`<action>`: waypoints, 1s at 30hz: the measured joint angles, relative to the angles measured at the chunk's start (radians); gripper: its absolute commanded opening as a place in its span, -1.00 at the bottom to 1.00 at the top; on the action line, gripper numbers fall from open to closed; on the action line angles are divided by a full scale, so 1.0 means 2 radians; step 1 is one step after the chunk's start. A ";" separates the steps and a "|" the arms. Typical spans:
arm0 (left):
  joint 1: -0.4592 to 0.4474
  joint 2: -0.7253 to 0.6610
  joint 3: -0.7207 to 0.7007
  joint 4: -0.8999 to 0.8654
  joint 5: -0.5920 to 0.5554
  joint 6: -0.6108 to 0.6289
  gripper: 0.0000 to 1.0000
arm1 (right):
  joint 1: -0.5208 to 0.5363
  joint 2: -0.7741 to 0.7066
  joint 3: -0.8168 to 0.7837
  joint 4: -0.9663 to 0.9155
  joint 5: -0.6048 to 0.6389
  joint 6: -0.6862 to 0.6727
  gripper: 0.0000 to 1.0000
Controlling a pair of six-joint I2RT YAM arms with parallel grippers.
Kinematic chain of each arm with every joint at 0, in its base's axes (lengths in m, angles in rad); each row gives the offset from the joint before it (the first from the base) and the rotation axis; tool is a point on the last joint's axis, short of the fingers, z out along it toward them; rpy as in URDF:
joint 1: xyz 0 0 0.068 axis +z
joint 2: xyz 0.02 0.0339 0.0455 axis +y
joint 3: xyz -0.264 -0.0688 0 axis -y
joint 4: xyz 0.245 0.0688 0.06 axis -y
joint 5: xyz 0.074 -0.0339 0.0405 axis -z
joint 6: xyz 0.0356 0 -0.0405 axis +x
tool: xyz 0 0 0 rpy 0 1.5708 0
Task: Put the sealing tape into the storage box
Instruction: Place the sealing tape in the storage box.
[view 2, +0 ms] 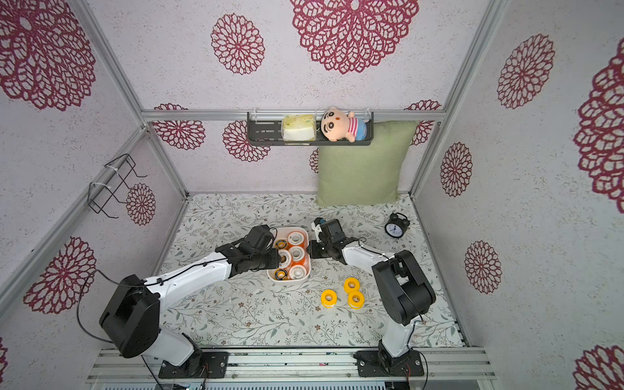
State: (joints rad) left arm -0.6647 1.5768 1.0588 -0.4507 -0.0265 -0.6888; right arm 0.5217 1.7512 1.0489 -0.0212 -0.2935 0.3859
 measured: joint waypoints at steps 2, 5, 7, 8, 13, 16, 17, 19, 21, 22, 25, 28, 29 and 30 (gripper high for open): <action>-0.005 0.010 0.008 -0.010 0.001 0.005 -0.53 | 0.000 0.000 0.000 0.000 0.000 0.000 -0.64; -0.009 0.023 0.019 -0.024 0.009 0.014 -0.52 | 0.000 0.000 0.000 0.000 0.000 0.000 -0.64; -0.012 0.033 0.028 -0.032 0.011 0.018 -0.52 | 0.000 0.000 0.000 0.000 0.000 0.000 -0.64; -0.013 0.038 0.033 -0.035 0.013 0.021 -0.52 | 0.000 0.000 0.000 0.000 0.000 0.000 -0.64; -0.017 0.062 0.049 -0.047 0.021 0.030 -0.52 | 0.000 0.000 0.000 0.000 0.000 0.000 -0.64; -0.020 0.073 0.056 -0.051 0.023 0.033 -0.52 | 0.000 0.000 0.000 0.000 0.000 0.000 -0.64; -0.021 0.076 0.057 -0.052 0.023 0.034 -0.52 | 0.000 0.000 0.000 0.000 0.000 0.000 -0.64; -0.023 0.080 0.060 -0.054 0.025 0.037 -0.52 | 0.000 0.000 0.000 0.000 0.000 0.000 -0.64; -0.024 0.085 0.064 -0.055 0.030 0.038 -0.53 | 0.000 0.000 0.000 0.000 0.000 0.000 -0.64; -0.024 0.088 0.066 -0.056 0.032 0.039 -0.53 | 0.000 0.000 0.000 0.000 0.000 0.000 -0.64; -0.025 0.097 0.071 -0.056 0.035 0.040 -0.52 | 0.000 0.000 0.000 0.000 0.000 0.000 -0.64; -0.026 0.102 0.075 -0.059 0.038 0.041 -0.52 | 0.000 0.000 0.000 0.000 0.000 0.000 -0.64; -0.026 0.103 0.076 -0.059 0.039 0.042 -0.51 | 0.000 0.000 0.000 0.000 0.000 0.000 -0.64; -0.026 0.105 0.077 -0.059 0.040 0.043 -0.51 | 0.000 0.000 0.000 0.000 0.000 0.000 -0.64</action>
State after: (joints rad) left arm -0.7166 1.7863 1.2133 -0.5682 0.0540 -0.6037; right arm 0.5217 1.7512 1.0489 -0.0212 -0.2935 0.3855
